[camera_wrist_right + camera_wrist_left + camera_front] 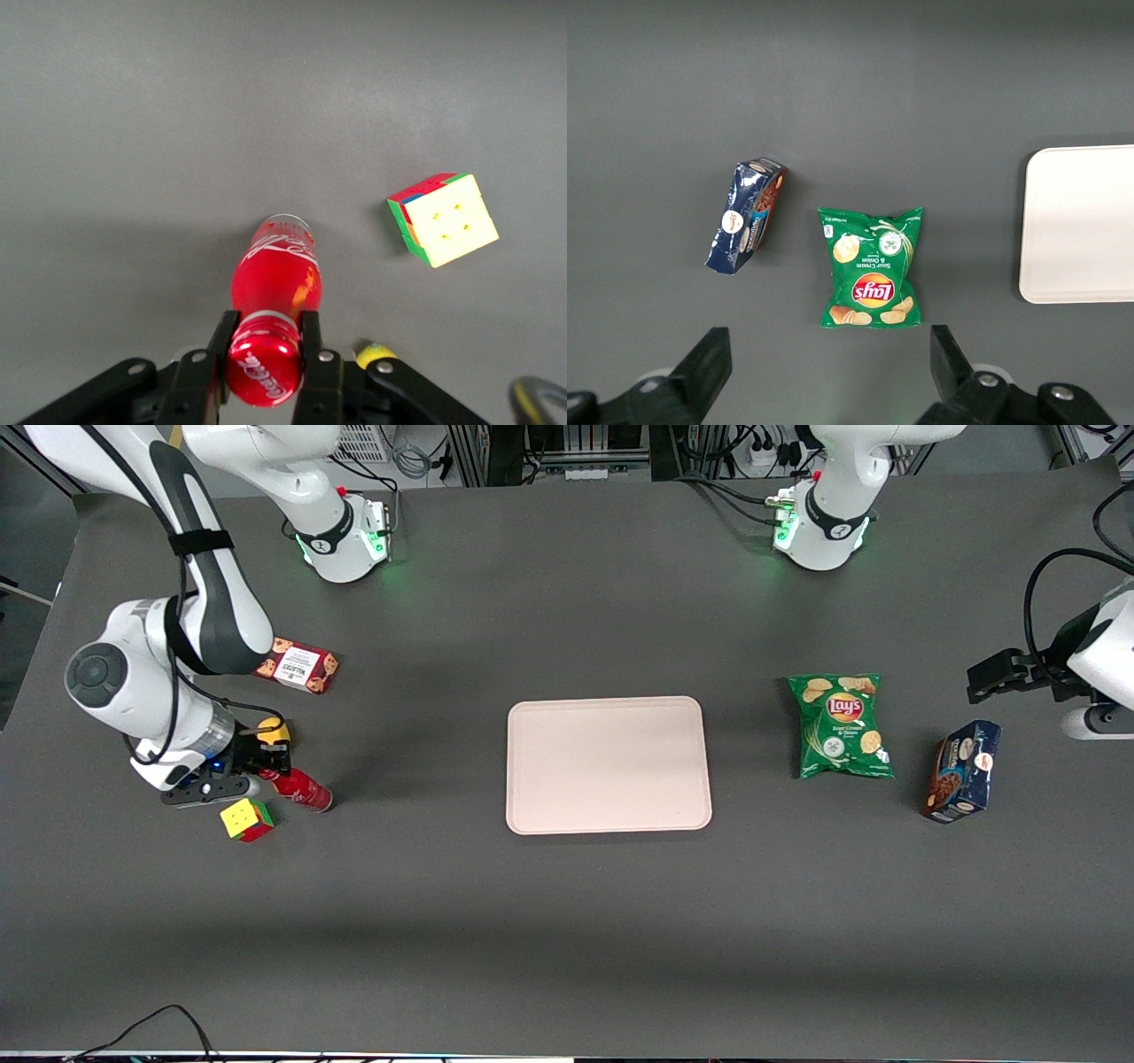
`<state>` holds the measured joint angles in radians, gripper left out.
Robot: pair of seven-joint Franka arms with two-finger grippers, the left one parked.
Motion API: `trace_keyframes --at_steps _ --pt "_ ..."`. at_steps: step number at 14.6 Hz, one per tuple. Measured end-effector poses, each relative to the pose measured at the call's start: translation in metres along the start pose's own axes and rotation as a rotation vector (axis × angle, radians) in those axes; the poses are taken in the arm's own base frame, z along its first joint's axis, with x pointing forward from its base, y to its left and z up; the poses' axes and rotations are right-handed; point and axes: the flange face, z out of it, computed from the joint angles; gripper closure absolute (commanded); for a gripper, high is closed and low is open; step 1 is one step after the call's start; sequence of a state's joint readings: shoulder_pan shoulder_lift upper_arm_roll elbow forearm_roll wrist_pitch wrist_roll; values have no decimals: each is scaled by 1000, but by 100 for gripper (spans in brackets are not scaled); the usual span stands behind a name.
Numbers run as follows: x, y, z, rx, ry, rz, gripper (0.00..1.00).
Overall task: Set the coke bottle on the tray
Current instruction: 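Lift the red bottle up off the table with the right gripper, then carry the red bottle over the white tray and lower it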
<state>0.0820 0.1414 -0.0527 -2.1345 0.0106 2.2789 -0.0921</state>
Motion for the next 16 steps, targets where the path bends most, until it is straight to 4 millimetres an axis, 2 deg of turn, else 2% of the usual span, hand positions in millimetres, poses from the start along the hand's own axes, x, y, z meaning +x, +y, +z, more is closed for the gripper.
trace_keyframes --at_steps 1,4,6,9,12,14,16 --pt "2 -1 -17 2 -11 -1 100" --pt "9 -12 -90 10 -36 -23 100" --pt "8 -27 -135 12 -47 -42 100" --pt "3 -53 -187 12 -66 -40 100" --pt "1 -98 -226 8 -52 -8 100" --pt "-2 -141 -245 10 -33 27 100" --pt "-3 -187 -254 21 -18 74 100"
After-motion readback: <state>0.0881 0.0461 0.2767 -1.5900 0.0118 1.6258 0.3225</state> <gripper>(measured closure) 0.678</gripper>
